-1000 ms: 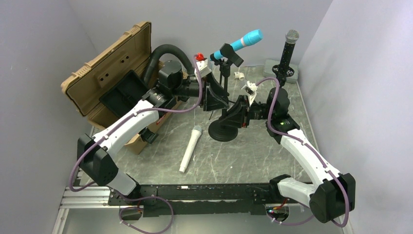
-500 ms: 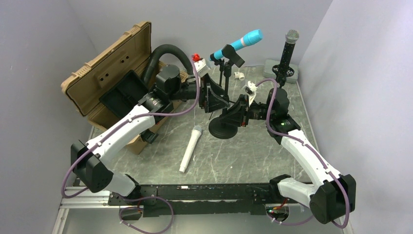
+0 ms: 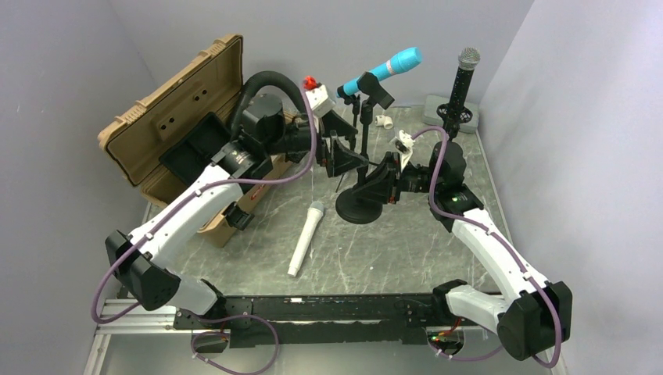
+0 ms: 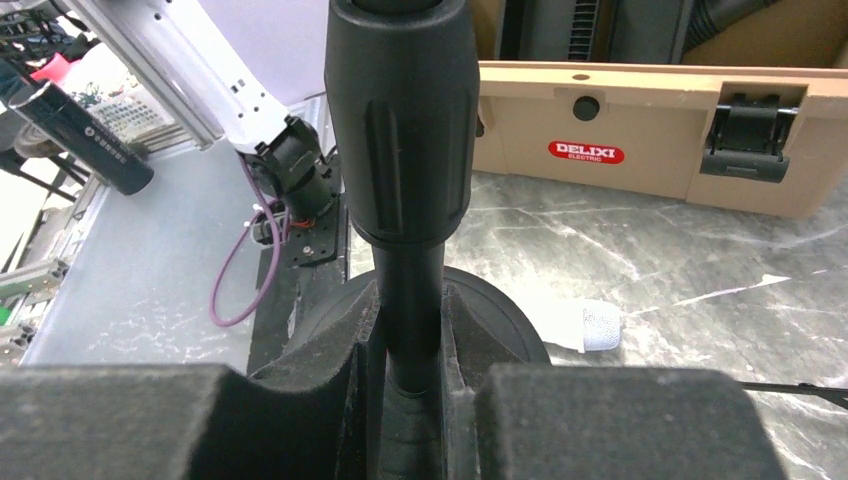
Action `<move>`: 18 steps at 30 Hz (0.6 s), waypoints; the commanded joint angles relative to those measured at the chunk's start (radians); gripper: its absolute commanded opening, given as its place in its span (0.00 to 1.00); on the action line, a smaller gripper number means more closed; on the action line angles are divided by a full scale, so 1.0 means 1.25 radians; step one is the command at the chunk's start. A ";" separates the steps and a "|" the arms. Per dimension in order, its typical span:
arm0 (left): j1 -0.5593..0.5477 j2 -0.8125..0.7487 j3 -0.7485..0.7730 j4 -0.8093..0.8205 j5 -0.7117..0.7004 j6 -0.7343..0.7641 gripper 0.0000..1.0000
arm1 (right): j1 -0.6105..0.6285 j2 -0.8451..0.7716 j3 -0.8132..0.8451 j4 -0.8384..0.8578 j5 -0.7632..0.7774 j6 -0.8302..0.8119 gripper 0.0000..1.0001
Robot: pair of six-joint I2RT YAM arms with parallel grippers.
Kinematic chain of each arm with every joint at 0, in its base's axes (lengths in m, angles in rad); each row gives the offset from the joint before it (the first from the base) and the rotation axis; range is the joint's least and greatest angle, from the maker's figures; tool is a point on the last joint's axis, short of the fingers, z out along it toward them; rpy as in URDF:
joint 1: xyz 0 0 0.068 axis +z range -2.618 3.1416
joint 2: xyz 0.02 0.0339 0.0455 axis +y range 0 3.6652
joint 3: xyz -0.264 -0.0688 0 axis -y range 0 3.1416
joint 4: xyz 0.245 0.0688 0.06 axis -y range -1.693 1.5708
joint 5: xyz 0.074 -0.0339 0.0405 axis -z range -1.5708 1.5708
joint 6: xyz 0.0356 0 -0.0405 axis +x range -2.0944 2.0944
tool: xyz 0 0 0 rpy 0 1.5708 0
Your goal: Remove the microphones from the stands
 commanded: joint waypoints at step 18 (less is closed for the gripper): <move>0.016 0.155 0.351 -0.007 0.030 0.007 0.89 | 0.001 -0.015 0.015 0.024 -0.049 -0.050 0.00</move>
